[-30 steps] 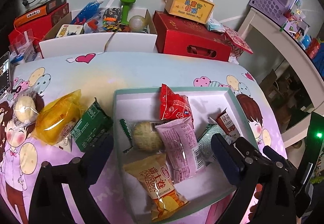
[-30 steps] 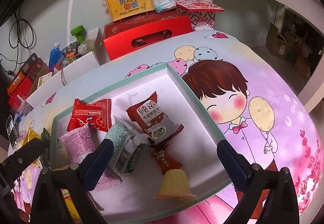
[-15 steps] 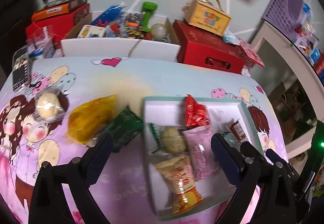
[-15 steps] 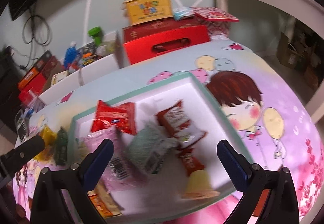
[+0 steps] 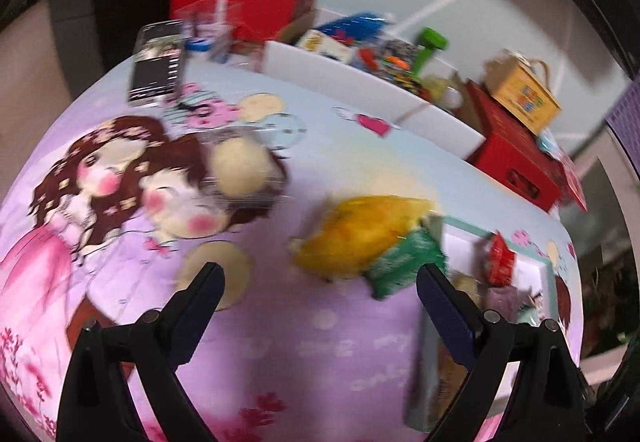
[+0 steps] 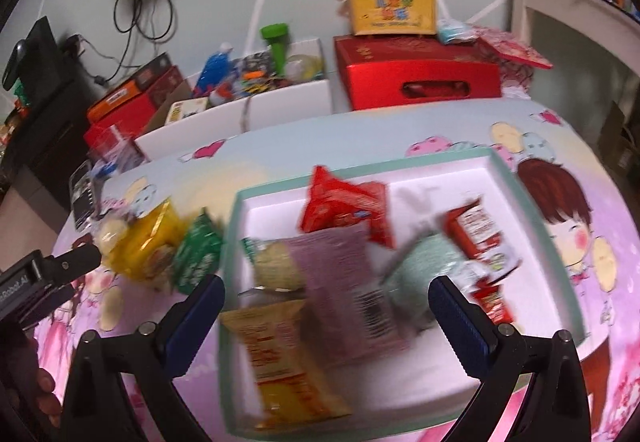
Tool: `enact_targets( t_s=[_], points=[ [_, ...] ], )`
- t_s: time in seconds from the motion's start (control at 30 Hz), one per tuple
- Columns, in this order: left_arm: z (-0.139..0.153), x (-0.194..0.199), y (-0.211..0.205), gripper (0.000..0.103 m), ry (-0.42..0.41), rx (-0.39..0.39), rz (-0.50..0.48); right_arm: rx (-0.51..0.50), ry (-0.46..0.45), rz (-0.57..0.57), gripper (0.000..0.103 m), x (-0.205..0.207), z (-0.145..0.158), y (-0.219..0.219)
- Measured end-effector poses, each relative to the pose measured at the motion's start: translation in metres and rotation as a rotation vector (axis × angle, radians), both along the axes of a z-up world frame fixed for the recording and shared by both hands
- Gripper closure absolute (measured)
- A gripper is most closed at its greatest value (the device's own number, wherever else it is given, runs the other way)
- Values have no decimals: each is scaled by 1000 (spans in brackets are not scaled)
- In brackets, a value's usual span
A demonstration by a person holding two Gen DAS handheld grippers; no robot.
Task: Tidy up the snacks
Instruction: 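Move both tools toward the yellow bread packet and dark green packet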
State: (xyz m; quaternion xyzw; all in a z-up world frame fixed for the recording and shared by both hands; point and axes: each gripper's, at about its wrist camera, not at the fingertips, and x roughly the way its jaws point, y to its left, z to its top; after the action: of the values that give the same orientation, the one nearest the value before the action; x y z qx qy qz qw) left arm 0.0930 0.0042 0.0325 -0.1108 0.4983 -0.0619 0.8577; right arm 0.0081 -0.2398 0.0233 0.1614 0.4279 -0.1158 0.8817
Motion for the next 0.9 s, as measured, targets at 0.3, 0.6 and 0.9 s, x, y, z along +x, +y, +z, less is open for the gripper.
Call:
enact_targets(
  t_s=[0.3,0.6,0.9],
  points=[
    [-3,2,41,6,-4,-3,95,53,-13,152,0,17,-8,51],
    [-18,11,60,6,3,-71,117,30,-4,227,0,27,-20,82],
    [-25,23,56,6,-22,-69,82,-21,-2,220,0,38,-21,80]
  ],
)
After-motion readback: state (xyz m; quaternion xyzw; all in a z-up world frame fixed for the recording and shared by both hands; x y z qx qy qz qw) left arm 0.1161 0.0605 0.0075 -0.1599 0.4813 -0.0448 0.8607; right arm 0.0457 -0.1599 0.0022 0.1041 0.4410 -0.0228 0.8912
